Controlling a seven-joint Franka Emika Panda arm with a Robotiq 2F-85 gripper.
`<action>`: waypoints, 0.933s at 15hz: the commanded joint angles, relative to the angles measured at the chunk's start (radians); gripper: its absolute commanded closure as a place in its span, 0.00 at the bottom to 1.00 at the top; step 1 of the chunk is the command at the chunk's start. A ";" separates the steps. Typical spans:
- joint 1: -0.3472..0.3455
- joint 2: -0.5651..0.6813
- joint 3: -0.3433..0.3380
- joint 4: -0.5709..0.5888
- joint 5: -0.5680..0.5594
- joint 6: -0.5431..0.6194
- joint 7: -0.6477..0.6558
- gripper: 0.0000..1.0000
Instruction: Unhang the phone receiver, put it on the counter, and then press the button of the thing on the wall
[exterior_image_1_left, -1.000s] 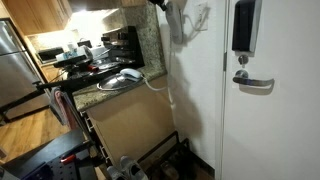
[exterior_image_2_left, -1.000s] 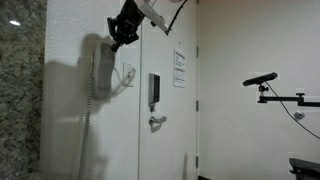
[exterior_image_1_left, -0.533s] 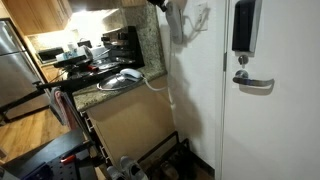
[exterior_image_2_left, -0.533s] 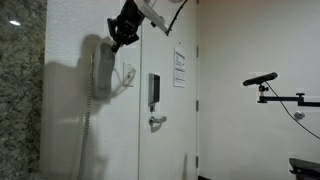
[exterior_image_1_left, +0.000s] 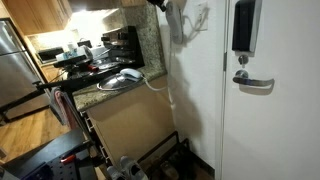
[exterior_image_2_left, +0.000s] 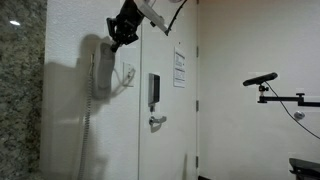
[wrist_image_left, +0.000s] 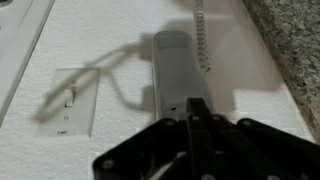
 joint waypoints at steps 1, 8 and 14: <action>-0.030 -0.026 0.015 0.034 0.028 0.003 -0.014 1.00; -0.084 -0.040 0.051 0.087 0.038 -0.016 -0.024 1.00; -0.135 -0.065 0.103 0.142 0.060 -0.032 -0.031 1.00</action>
